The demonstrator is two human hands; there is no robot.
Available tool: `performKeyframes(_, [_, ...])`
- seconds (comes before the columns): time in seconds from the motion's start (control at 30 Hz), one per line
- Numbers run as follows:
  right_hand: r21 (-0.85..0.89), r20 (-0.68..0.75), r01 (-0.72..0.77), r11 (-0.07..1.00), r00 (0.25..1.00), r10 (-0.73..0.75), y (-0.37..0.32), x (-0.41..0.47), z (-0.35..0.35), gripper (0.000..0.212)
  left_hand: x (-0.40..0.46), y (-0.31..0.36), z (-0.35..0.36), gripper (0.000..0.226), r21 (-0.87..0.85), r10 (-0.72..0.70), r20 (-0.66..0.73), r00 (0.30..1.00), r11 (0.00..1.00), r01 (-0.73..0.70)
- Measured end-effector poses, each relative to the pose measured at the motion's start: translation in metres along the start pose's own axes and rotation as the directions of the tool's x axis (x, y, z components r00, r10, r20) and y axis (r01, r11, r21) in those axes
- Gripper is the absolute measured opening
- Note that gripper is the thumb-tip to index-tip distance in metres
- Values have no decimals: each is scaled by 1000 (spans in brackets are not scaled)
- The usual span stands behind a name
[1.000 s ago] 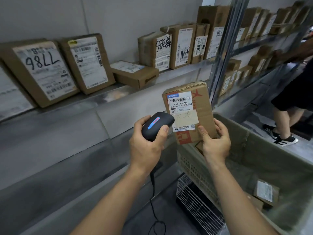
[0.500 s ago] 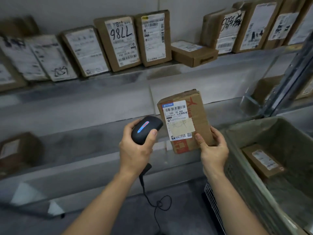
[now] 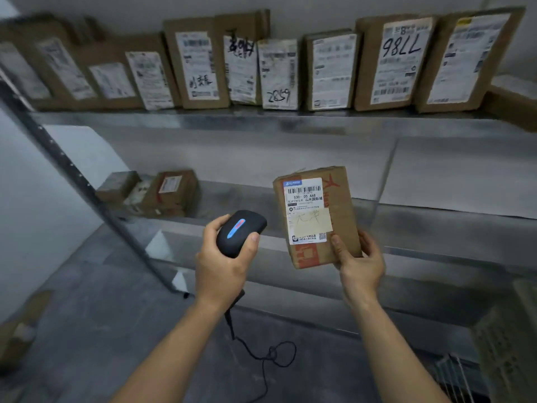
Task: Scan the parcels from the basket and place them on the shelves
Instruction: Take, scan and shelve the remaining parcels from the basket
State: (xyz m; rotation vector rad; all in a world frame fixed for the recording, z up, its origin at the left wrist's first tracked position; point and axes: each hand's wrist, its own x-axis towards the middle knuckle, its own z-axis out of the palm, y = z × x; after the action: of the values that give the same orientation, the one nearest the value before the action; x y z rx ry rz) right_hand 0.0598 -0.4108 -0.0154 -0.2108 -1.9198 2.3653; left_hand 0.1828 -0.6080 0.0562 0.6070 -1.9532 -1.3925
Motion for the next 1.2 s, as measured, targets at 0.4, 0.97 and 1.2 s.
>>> performKeyframes(0.4, [90, 110, -128, 988, 987, 118, 23, -31, 162, 51, 69, -45, -116, 59, 106, 8, -95, 995, 994, 2])
performKeyframes(0.97, [122, 105, -220, 968, 972, 208, 61, -31, 265, 55, 150, -106, -162, 58, 159, -42, -33, 999, 986, 47])
performKeyframes(1.2, [122, 123, -295, 948, 952, 281, 76, -4, 293, 51, 184, -119, -148, 57, 161, -56, -20, 998, 985, 59])
